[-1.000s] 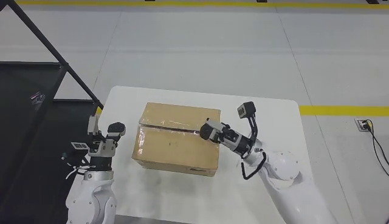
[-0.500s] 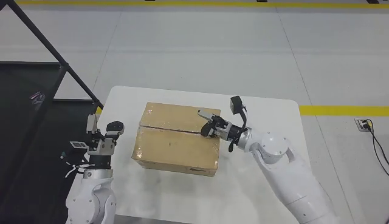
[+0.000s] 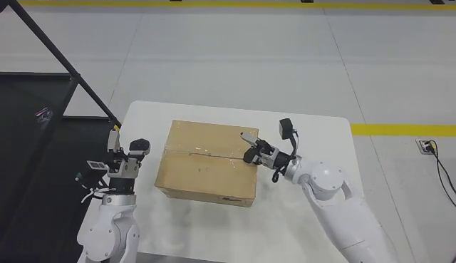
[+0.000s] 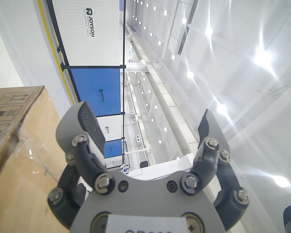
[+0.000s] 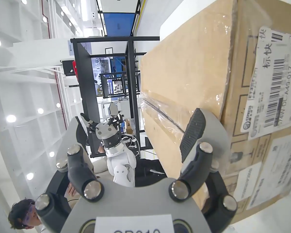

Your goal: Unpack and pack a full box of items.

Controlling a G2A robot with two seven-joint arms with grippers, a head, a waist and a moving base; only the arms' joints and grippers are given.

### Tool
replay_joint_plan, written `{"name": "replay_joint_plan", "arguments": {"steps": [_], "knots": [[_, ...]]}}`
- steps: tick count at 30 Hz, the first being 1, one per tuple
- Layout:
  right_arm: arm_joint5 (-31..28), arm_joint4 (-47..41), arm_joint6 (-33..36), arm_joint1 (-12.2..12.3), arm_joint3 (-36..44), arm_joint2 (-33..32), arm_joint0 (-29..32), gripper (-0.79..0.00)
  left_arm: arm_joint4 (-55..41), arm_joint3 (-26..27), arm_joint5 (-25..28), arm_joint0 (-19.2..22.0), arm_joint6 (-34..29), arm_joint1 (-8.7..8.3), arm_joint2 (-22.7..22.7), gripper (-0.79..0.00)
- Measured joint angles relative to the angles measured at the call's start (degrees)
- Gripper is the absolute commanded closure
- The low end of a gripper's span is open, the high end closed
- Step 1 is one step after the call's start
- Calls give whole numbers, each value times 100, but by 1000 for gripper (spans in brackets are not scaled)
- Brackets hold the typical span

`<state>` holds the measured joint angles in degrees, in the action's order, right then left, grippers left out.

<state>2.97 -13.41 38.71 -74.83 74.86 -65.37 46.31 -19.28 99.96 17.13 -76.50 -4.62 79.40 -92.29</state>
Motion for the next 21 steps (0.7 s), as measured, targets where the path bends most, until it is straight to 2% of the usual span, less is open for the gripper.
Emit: {"name": "replay_joint_plan", "arguments": {"steps": [7,17,21], "knots": [[-223,-282,363,-1,-115,-23,-17,-785,-2,-91,37,10,75,-5,-63,-785],[-462,-272,-51,-136,22,354,-291,-785,-43,-266,113,-12,210,-17,-253,-785],[-280,-330,-185,-222,143,595,-476,-785,-66,-362,143,-10,218,-18,-276,-785]]}}
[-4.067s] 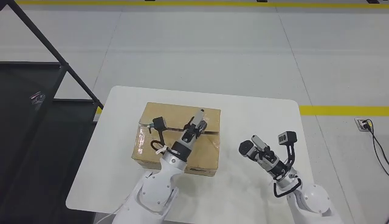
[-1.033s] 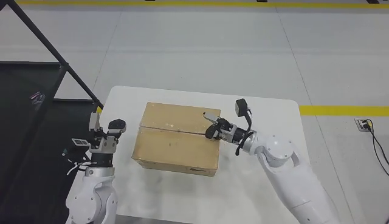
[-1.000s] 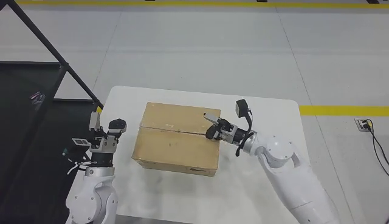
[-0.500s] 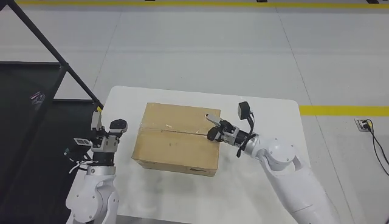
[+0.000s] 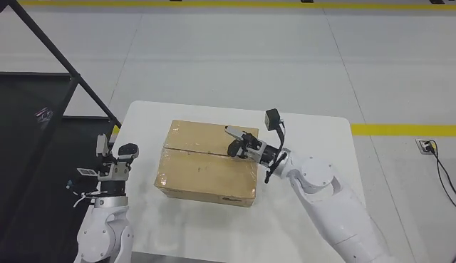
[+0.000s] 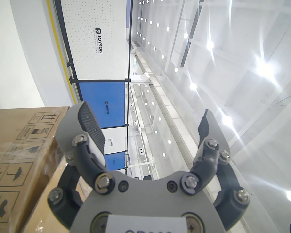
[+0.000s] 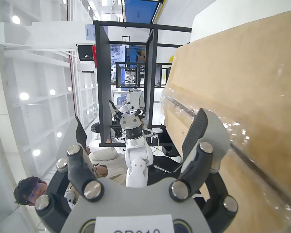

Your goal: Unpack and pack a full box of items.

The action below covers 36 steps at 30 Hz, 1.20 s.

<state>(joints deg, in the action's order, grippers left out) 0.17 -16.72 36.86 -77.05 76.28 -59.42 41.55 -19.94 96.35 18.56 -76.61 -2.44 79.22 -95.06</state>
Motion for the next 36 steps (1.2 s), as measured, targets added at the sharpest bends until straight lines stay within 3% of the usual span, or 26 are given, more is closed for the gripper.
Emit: {"name": "replay_joint_plan", "arguments": {"steps": [8,19,20,21,22,24,29,36], "knots": [[420,-116,-484,-317,-210,802,-697,-785,-108,-70,104,-89,-17,0,-57,-785],[447,-128,-447,-329,-222,841,-670,-785,-155,-371,141,-164,27,-8,-181,-785],[508,-150,-426,-349,-253,887,-684,-717,-157,-409,124,-145,16,-9,-180,-785],[602,-170,-416,-382,-300,962,-747,-453,-152,-446,107,-125,5,-10,-173,-785],[744,-212,-421,-448,-391,1102,-881,-265,-134,-481,86,-101,-15,-11,-158,-785],[954,-291,-506,-582,-592,1367,-1140,0,-106,-504,66,-83,-47,-12,-130,-785],[1469,-462,-663,-1059,-1365,2172,-1969,0,-48,-478,67,-105,-48,-8,-74,-785],[1920,-791,-744,-1710,-2516,2798,-2861,0,-77,-412,129,-217,-15,-2,-76,-785]]}}
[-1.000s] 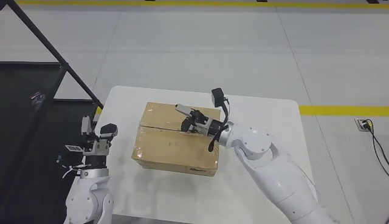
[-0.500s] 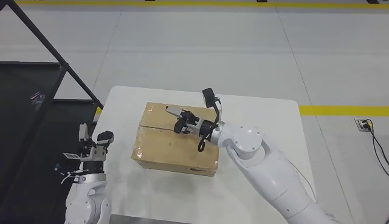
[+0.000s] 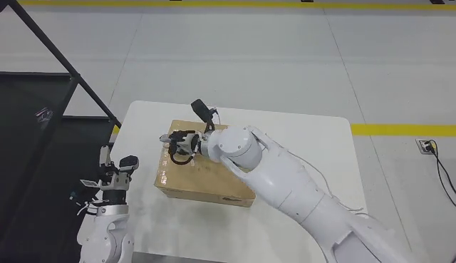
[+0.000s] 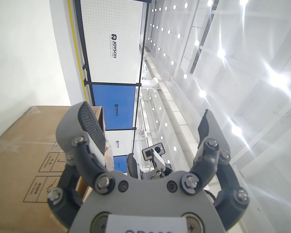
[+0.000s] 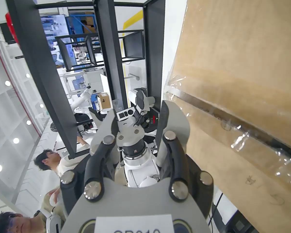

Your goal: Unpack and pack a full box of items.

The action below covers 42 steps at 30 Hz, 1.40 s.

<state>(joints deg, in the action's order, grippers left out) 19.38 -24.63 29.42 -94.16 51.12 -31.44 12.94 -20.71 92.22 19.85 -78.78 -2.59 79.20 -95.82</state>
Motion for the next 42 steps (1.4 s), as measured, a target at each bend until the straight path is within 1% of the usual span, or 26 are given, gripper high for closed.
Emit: {"name": "replay_joint_plan", "arguments": {"steps": [4,7,10,15,19,23,28,36,42], "knots": [[230,-98,1,-341,-601,221,-361,0,-30,33,35,-69,20,-1,-41,-785],[428,-149,40,-578,-1024,369,-532,0,-48,50,44,-96,30,0,-50,-785],[496,-162,53,-793,-1421,482,-627,0,-70,57,52,-109,26,1,-57,-785],[558,-171,115,-1052,-1989,544,-737,0,-68,61,28,-104,21,-1,-69,-785],[697,-219,33,-1226,-2377,512,-789,0,-35,61,-24,-56,-3,-3,-54,-785],[642,-148,186,-1319,-2626,500,-829,0,3,53,-57,-11,-20,-4,-30,-785],[519,7,508,-1352,-2786,473,-841,0,40,32,-96,52,-28,-6,-6,-785],[471,125,567,-1292,-2918,278,-807,0,97,-1,-134,142,-56,-6,58,-785],[513,302,662,-1200,-2851,162,-737,0,126,-17,-148,180,-39,-3,94,-785]]}}
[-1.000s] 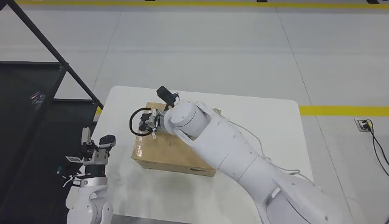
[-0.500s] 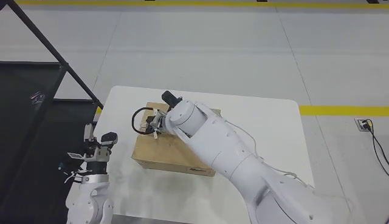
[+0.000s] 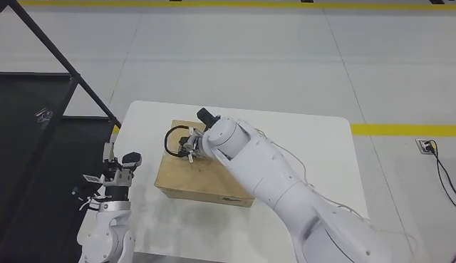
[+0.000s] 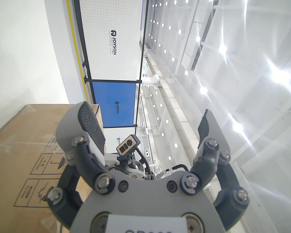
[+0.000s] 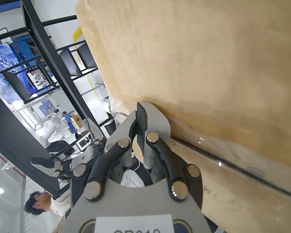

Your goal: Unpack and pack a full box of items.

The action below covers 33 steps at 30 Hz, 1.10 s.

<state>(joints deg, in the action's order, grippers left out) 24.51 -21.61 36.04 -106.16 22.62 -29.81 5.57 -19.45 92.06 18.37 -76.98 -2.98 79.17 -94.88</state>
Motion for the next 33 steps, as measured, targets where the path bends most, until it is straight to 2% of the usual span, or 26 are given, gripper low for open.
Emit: {"name": "replay_joint_plan", "arguments": {"steps": [6,15,28,33], "knots": [[89,227,-8,145,213,-137,107,0,30,-38,-26,77,2,1,43,-785],[335,569,-163,517,974,-511,496,0,69,-125,-63,219,-42,4,132,-785],[1159,1544,-382,1293,3287,-1399,1703,0,119,-153,-66,280,-80,1,182,-785],[1629,1850,-570,1494,3961,-1777,2132,0,128,-135,-84,282,-86,-2,184,-785]]}}
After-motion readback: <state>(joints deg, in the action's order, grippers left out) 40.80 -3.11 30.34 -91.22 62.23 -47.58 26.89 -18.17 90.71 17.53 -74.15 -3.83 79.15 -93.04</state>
